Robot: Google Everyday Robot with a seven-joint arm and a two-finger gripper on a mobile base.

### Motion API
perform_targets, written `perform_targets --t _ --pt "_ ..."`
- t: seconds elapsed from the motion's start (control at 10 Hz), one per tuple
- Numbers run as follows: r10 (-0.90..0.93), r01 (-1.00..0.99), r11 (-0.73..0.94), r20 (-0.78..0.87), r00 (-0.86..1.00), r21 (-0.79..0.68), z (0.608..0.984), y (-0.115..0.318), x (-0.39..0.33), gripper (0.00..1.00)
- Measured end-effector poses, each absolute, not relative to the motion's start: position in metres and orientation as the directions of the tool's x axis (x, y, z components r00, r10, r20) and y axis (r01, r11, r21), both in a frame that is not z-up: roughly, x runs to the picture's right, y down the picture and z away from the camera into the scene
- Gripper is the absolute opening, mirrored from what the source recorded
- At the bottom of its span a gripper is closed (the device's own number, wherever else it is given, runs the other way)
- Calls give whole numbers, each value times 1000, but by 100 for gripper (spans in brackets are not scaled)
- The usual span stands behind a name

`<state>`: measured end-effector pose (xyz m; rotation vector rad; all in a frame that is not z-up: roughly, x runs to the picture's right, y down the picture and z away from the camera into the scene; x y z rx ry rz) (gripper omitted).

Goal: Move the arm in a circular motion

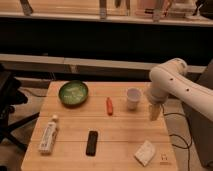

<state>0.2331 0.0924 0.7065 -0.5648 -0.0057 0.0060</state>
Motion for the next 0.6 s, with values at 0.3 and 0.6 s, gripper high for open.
perform_targets --t 0.3,0.6 --pt "8 -6 844 2 1000 -536 708 91 233 80" --pt "10 -8 842 0 1000 -539 709 90 233 80"
